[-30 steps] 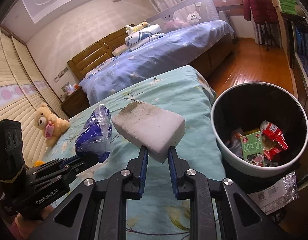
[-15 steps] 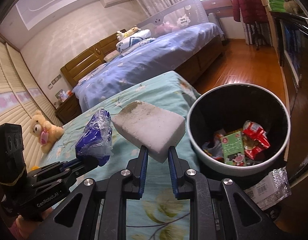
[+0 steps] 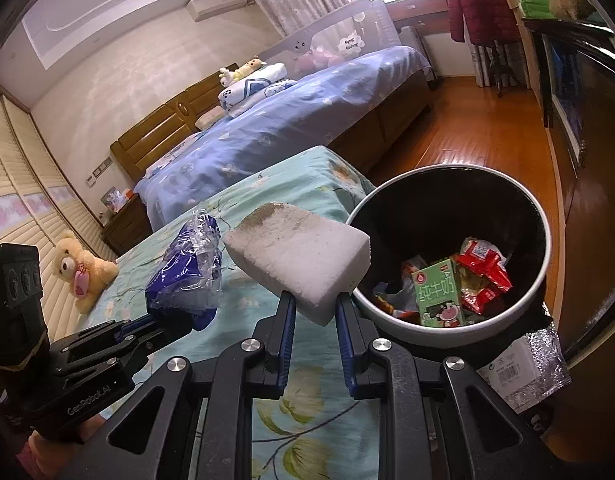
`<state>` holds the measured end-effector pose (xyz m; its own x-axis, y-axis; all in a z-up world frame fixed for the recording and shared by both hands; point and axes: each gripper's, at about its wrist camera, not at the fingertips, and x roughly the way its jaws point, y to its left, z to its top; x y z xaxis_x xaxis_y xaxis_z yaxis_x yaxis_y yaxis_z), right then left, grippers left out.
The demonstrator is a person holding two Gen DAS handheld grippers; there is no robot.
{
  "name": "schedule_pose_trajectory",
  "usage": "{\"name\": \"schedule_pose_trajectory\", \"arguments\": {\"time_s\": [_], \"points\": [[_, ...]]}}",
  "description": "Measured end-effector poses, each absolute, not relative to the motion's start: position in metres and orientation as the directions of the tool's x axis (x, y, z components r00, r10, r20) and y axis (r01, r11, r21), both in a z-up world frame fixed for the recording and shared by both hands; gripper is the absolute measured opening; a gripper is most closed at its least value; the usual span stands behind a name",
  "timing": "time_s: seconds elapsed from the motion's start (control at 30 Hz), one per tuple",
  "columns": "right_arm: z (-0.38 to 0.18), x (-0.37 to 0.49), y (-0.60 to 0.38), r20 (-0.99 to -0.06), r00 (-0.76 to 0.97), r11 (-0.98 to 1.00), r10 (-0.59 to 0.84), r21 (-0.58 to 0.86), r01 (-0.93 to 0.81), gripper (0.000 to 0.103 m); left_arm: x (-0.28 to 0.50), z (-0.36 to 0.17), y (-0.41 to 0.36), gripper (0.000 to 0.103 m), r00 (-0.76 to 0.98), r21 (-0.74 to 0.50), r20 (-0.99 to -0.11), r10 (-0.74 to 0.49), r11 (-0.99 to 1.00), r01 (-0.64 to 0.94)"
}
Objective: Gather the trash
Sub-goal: 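Carry the blue bottle and white sponge with both tools over the bin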
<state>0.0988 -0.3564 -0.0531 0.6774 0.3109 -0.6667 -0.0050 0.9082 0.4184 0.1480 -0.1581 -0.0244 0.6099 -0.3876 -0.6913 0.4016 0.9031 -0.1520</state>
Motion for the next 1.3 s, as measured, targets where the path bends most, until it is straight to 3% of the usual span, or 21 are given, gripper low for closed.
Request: {"name": "schedule_pose_trajectory", "arguments": {"time_s": [1.3], "points": [[-0.054,0.092,-0.412,-0.676,0.697,0.901,0.238,0.422,0.101,0.02,0.165,-0.025,-0.208,0.015,0.576,-0.12,-0.7,-0.421,0.865,0.487]]}}
